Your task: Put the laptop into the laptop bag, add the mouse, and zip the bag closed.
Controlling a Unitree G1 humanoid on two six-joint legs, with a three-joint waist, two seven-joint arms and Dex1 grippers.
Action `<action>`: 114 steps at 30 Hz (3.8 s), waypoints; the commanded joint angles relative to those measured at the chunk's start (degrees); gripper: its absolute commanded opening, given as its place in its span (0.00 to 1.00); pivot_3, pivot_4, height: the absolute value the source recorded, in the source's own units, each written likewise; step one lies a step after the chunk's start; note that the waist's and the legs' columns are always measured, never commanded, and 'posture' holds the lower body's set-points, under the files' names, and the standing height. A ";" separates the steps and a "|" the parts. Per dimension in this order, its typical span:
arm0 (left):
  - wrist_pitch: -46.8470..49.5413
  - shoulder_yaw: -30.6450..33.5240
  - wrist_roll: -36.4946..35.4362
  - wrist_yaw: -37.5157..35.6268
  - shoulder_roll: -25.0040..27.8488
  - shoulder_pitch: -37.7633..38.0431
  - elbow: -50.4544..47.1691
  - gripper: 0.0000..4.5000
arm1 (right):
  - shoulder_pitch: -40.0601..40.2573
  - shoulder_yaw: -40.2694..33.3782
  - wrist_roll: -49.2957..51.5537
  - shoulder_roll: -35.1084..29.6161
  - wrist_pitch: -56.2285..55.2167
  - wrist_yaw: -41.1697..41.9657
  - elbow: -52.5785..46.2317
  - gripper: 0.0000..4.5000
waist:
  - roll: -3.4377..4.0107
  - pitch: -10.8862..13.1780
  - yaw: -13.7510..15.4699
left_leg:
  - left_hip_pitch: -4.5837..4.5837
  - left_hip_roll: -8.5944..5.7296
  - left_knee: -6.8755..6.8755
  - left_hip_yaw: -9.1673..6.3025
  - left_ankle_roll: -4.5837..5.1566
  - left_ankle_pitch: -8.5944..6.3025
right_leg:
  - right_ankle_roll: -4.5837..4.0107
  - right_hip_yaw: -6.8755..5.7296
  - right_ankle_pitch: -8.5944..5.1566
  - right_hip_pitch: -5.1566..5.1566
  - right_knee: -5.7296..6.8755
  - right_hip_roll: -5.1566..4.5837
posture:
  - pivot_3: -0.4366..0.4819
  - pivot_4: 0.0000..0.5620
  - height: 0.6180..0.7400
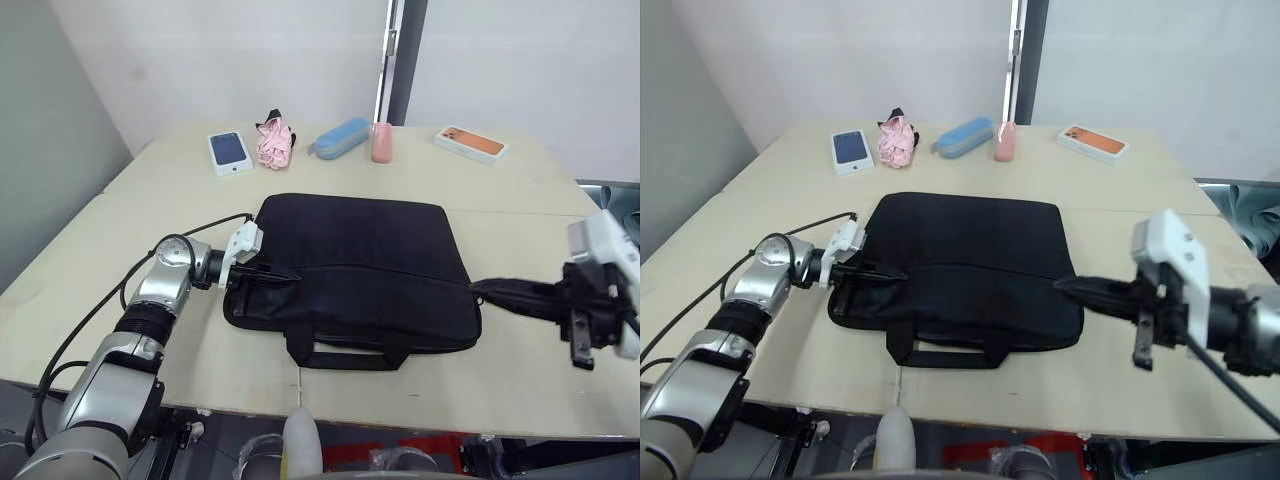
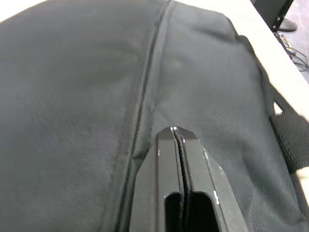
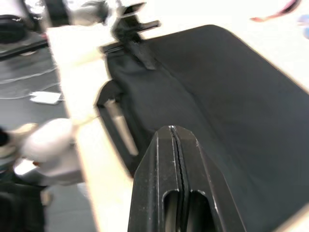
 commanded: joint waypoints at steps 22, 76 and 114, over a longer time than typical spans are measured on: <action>1.74 -2.87 1.39 -2.13 1.98 2.27 -1.89 0.00 | -27.64 63.50 16.93 14.83 13.69 -20.35 19.92 0.99 | 0.10 -0.09 -0.65 | -0.11 -0.14 0.34 -0.20 -0.77 -0.16 | 0.08 -0.09 0.05 0.06 0.24 -0.14 | 0.48 0.27 1.00; -2.06 0.16 3.99 -2.24 -1.27 -4.47 8.37 0.00 | -41.22 50.20 -6.13 38.78 33.76 -16.64 28.34 0.02 | 0.16 -0.10 -0.22 | -0.12 -0.15 0.46 -0.49 -1.11 0.02 | 0.03 -0.29 0.07 0.06 0.59 -0.15 | 0.48 0.27 1.00; 0.81 1.03 4.74 -2.57 -1.52 -3.23 5.26 0.00 | -32.51 56.72 0.58 40.49 33.79 -33.03 31.00 0.99 | 0.22 -0.01 -0.50 | -0.15 -0.16 0.39 -0.51 -1.14 0.03 | 0.02 -0.32 0.07 0.05 0.52 -0.16 | 0.48 0.27 1.00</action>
